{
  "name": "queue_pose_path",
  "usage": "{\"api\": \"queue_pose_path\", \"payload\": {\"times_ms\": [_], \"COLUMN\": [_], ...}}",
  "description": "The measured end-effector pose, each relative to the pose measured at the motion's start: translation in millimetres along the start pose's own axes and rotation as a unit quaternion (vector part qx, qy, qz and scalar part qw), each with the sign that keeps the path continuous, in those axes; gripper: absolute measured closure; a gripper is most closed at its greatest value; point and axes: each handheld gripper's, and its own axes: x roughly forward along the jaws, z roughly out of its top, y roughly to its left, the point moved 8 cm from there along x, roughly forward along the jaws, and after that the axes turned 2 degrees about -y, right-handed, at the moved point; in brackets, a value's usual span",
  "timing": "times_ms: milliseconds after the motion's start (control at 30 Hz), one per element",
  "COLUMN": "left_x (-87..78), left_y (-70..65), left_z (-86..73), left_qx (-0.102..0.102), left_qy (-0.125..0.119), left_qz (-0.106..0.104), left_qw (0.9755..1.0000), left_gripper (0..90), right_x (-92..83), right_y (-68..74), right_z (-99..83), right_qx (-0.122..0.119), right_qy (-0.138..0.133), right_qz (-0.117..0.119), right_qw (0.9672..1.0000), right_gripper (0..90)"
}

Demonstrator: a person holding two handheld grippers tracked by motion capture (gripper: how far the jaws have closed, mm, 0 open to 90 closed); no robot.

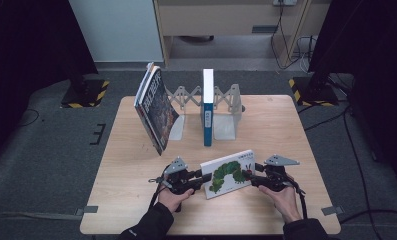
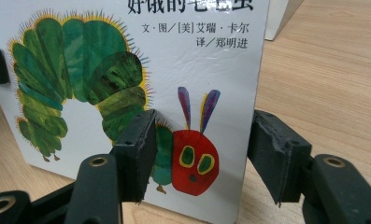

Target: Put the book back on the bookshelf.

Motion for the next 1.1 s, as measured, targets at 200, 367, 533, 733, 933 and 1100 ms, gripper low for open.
{"api": "queue_pose_path", "payload": {"times_ms": [200, 367, 533, 733, 933, 1100], "left_x": [4.2, 6.3, 10.8, 16.5, 21.2, 21.6], "left_y": [-1.8, -1.0, -2.9, -3.2, -6.1, -7.5], "left_z": [-4.6, -6.9, -12.6, -17.5, -19.9, -19.7], "left_qx": [0.009, 0.018, 0.036, 0.04, 0.046, 0.044], "left_qy": [0.009, 0.016, 0.033, 0.046, 0.053, 0.057], "left_qz": [-0.005, -0.003, -0.002, -0.003, -0.012, -0.011], "left_qw": [0.9999, 0.9997, 0.9988, 0.9981, 0.9975, 0.9974], "left_gripper": [61.3, 60.5, 58.6, 57.6, 59.8, 61.8], "right_x": [-0.5, -0.2, -0.2, 0.3, 0.4, 0.5], "right_y": [0.5, 0.7, 1.3, 1.9, 3.1, 3.4], "right_z": [-0.2, -0.7, -0.9, -0.8, -0.5, 0.1], "right_qx": [-0.001, -0.005, -0.004, -0.004, -0.005, -0.005], "right_qy": [-0.001, 0.0, 0.002, 0.002, 0.002, 0.001], "right_qz": [0.003, 0.004, 0.006, 0.008, 0.011, 0.012], "right_qw": [1.0, 1.0, 1.0, 1.0, 0.9999, 0.9999], "right_gripper": [42.0, 41.1, 41.1, 41.2, 41.6, 41.7]}}
